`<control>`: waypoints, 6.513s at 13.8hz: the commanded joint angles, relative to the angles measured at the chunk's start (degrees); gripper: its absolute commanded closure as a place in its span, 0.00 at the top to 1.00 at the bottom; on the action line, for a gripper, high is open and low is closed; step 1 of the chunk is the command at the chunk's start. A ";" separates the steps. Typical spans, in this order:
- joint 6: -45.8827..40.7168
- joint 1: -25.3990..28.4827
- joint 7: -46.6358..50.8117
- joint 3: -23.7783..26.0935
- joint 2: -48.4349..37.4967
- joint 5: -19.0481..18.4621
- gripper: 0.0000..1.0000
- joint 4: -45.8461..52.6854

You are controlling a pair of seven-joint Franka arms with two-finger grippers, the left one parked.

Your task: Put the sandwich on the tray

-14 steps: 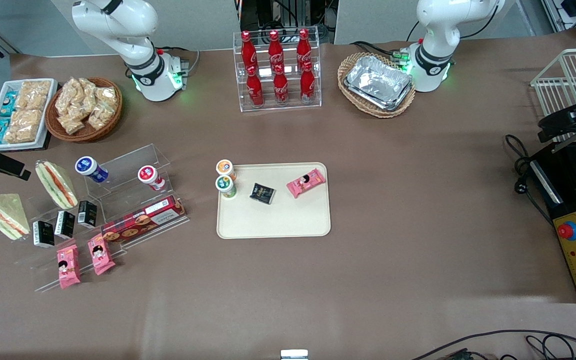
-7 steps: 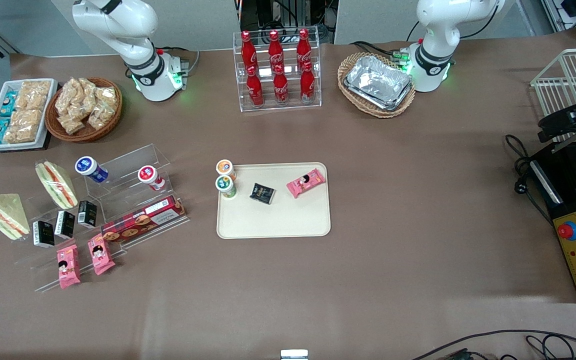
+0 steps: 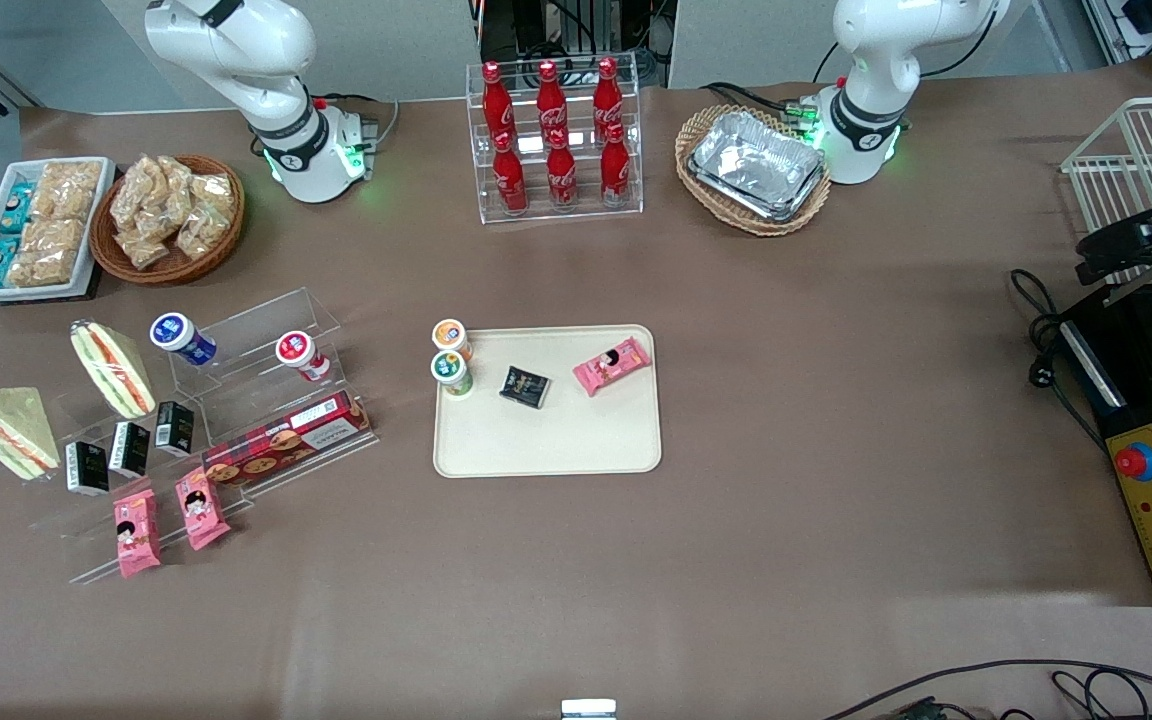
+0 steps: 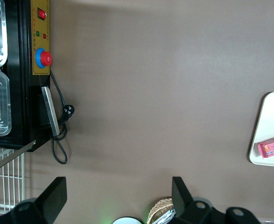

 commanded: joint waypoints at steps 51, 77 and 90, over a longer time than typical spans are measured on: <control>-2.30 1.29 16.61 2.25 2.94 9.94 0.28 0.41; 5.31 54.56 143.38 2.43 23.65 6.85 0.28 9.45; 23.95 58.79 172.23 7.08 42.67 7.82 0.29 14.74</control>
